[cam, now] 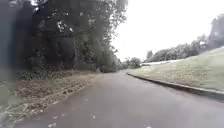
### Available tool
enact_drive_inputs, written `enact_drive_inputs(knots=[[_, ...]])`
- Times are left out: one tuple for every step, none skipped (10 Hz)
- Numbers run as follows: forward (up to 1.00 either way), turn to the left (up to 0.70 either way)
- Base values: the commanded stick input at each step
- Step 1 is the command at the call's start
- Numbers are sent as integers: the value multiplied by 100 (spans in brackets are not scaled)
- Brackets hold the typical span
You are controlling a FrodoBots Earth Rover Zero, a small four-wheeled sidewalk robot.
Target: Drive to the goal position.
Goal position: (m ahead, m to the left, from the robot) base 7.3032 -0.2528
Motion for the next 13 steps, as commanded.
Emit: enact_drive_inputs(knots=[[45, 0], [45, 0], [45, 0], [45, 0], [45, 0], [45, 0], [45, 0], [45, 0], [45, 0], [45, 0], [45, 0], [45, 0], [45, 0]])
